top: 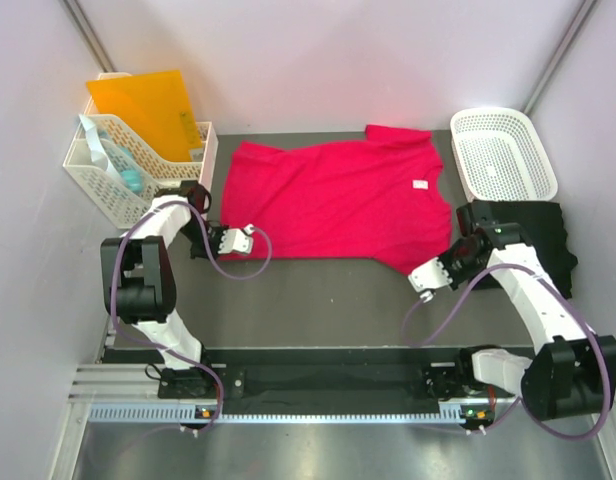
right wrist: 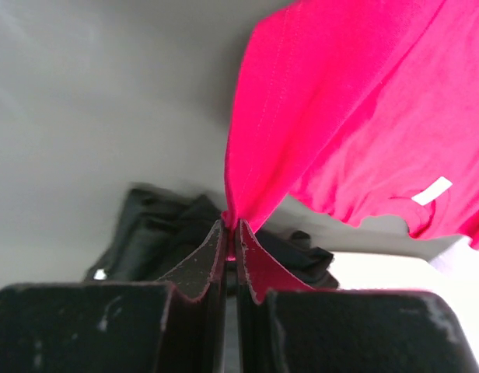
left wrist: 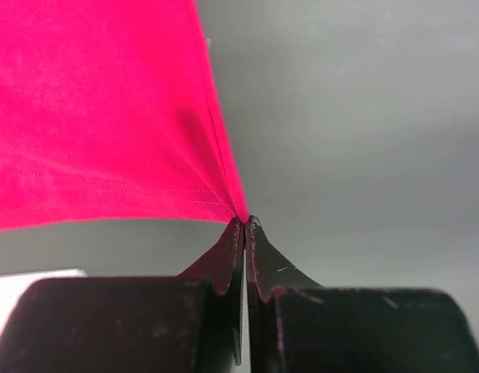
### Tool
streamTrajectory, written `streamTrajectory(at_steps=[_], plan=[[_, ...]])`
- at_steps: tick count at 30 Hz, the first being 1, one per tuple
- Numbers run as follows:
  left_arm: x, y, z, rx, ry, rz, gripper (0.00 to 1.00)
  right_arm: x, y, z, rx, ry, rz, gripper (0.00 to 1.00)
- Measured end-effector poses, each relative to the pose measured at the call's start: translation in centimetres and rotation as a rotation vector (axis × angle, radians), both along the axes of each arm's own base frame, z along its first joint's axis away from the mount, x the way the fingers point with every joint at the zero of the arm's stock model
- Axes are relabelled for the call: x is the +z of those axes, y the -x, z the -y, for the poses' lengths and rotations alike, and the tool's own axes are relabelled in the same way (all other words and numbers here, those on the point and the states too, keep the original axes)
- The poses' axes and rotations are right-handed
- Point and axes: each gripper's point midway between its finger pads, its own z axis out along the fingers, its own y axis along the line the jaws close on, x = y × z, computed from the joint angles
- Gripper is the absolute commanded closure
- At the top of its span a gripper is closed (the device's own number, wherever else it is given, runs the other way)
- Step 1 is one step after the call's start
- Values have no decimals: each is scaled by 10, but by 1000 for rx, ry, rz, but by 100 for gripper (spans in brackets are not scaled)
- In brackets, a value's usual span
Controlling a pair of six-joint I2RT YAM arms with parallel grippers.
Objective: Fold and stack the t-shirts
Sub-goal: Flatten the tshirt out
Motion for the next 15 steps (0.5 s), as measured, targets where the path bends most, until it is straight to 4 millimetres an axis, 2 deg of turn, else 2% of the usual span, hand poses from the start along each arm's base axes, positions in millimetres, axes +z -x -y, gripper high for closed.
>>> streamTrajectory(at_steps=[10,15], plan=[[4,34,-2,-122,-7,-118,100,3,40,1,5,-7,-91,100],[9,42,-6,-172,-19,-133,100,7,53,2,6,-11,-107,100]])
